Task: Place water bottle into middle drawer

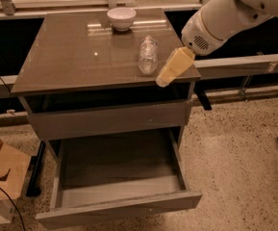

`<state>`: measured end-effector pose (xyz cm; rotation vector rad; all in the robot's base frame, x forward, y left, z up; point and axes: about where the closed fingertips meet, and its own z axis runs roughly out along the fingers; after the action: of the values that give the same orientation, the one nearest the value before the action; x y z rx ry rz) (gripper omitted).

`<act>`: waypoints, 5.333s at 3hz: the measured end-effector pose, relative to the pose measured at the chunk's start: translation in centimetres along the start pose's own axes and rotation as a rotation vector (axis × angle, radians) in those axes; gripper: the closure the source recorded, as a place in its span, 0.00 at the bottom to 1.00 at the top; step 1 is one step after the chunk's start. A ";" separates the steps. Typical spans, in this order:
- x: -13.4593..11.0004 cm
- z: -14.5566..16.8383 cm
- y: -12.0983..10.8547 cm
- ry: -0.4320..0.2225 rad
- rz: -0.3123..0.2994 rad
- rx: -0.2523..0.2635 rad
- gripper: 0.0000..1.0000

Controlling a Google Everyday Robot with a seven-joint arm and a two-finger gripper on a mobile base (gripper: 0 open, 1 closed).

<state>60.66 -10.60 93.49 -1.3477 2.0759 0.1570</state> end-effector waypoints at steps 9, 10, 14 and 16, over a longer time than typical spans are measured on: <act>-5.5 18.3 -8.2 -0.114 0.293 -0.090 0.47; -6.4 17.7 -8.1 -0.113 0.264 -0.074 0.70; -5.1 3.7 3.1 -0.326 -0.152 -0.199 1.00; 3.7 -0.2 9.8 -0.301 -0.227 -0.342 1.00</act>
Offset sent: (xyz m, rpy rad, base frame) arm 0.0876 0.0451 -0.0610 0.1207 0.0833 -0.0297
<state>51.23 -8.97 89.21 -1.6372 1.6820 0.6002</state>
